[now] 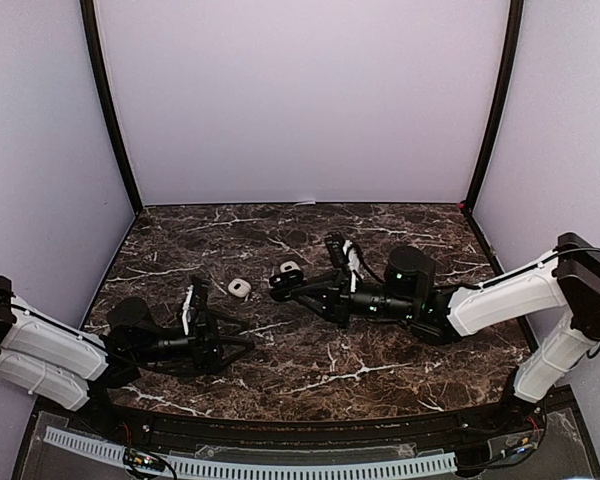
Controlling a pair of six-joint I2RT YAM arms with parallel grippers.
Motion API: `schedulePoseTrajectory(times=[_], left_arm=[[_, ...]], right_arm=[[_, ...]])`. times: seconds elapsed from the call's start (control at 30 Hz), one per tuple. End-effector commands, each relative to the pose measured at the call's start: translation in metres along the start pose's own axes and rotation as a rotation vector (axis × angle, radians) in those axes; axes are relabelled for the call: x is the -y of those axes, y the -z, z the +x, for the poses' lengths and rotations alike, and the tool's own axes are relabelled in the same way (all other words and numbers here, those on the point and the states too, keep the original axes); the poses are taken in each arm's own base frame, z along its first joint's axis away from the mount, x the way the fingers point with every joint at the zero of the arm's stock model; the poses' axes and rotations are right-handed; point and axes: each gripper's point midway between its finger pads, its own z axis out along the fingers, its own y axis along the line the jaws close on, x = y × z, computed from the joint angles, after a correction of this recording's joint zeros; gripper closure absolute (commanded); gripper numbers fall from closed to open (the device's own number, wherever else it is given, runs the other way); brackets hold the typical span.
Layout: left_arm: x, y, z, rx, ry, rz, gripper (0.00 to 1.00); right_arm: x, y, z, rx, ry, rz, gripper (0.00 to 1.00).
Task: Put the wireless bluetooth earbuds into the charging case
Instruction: Pass from the right arm to the left
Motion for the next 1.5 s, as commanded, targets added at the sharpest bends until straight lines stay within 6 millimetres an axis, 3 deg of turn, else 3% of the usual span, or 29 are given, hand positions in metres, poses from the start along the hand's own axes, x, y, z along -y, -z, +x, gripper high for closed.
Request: schedulePoseTrajectory(times=[0.0, 0.53, 0.83, 1.47], left_arm=[[0.019, -0.007, -0.025, 0.086, -0.091, 0.073, 0.1], [0.031, -0.021, -0.049, 0.216, -0.139, 0.117, 0.23], [0.035, -0.032, -0.062, 0.25, -0.15, 0.146, 0.24], [0.038, -0.039, -0.069, 0.26, -0.156, 0.165, 0.24]], right_arm=[[-0.016, 0.007, -0.031, 0.115, 0.049, -0.022, 1.0], [-0.05, 0.022, -0.042, 0.231, 0.087, -0.13, 1.0], [-0.061, 0.03, -0.046, 0.27, 0.097, -0.175, 1.0], [-0.072, 0.045, -0.055, 0.324, 0.141, -0.204, 1.0]])
